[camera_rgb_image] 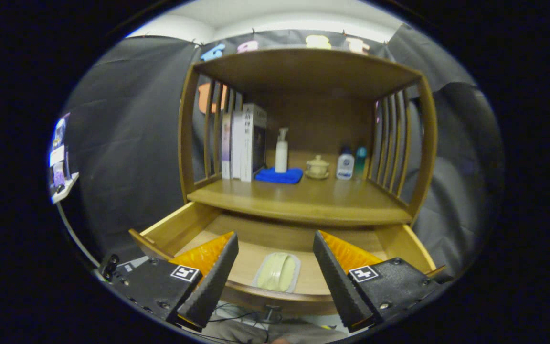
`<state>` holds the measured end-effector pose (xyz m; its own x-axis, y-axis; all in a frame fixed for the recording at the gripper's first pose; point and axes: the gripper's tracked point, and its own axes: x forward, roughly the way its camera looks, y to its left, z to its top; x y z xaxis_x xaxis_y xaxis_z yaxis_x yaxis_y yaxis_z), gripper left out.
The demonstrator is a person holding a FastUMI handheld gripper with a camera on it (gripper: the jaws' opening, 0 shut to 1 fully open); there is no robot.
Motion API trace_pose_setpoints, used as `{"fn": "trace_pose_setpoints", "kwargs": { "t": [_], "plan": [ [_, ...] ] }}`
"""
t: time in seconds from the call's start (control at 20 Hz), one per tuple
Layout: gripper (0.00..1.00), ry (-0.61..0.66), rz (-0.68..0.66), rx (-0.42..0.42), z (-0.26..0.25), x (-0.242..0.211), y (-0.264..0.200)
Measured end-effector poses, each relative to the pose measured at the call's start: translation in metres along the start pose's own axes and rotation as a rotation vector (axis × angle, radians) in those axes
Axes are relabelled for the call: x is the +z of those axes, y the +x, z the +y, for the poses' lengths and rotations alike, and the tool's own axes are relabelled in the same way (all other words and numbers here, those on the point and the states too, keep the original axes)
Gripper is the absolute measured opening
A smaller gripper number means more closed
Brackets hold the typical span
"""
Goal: Pull open the drawer, take out the items inside it, and place them on the countertop above the cabinet.
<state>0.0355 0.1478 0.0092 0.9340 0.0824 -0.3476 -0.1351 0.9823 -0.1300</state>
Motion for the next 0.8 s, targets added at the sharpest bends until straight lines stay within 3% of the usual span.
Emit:
{"fn": "trace_pose_setpoints", "kwargs": {
  "t": [0.3,0.55,0.8],
  "plan": [
    [0.97,0.072,0.357,0.004,-0.008,-0.030,0.058],
    [0.96,0.060,0.520,-0.023,-0.010,-0.062,0.080],
    [0.93,0.045,0.589,-0.034,-0.009,-0.081,0.086]
  ]
}}
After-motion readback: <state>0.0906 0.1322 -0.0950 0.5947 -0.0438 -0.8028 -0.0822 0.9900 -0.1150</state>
